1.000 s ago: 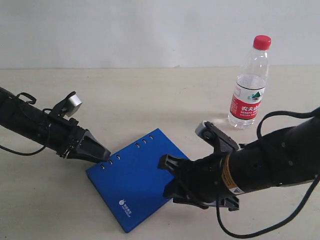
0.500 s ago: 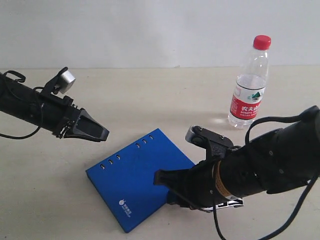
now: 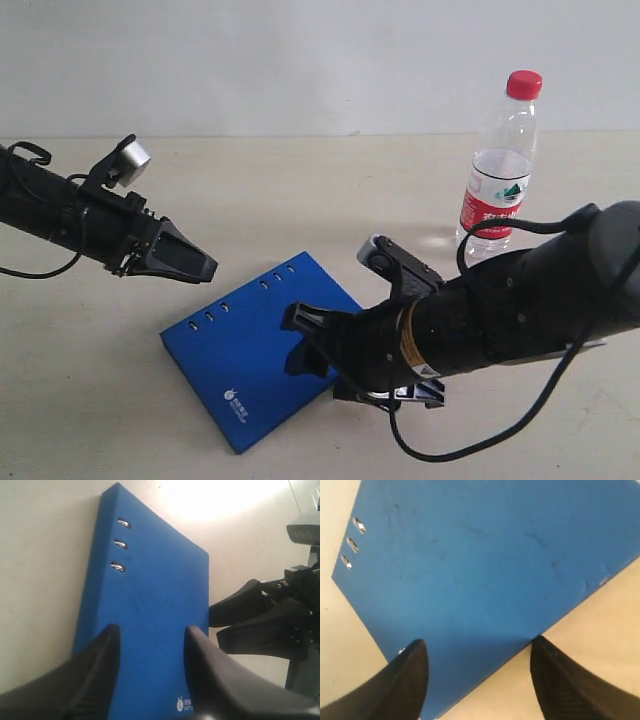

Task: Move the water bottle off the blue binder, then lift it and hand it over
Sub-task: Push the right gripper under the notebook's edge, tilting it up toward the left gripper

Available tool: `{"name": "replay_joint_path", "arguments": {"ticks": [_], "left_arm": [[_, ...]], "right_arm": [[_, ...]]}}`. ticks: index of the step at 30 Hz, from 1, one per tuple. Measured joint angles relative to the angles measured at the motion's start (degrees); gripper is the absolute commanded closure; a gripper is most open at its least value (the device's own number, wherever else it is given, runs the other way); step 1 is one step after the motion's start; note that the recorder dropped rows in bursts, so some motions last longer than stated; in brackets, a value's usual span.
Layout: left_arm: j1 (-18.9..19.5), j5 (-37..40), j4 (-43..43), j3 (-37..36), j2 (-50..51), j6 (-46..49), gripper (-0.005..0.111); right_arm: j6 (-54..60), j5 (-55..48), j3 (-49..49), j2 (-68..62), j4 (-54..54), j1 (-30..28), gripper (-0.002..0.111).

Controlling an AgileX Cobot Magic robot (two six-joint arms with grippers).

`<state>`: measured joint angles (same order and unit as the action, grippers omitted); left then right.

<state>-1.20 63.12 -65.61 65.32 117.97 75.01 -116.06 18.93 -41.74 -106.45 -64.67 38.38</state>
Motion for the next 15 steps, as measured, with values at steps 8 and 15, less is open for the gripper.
{"name": "replay_joint_path", "arguments": {"ticks": [8, 15], "left_arm": [[0.0, 0.1, 0.34, 0.0, 0.0, 0.0, 0.068], [0.0, 0.36, 1.4, 0.0, 0.0, 0.0, 0.068]], "right_arm": [[5.59, 0.16, -6.38, -1.0, 0.0, 0.0, 0.051], [9.03, 2.09, -7.26, -0.81, 0.62, 0.0, 0.052]]}}
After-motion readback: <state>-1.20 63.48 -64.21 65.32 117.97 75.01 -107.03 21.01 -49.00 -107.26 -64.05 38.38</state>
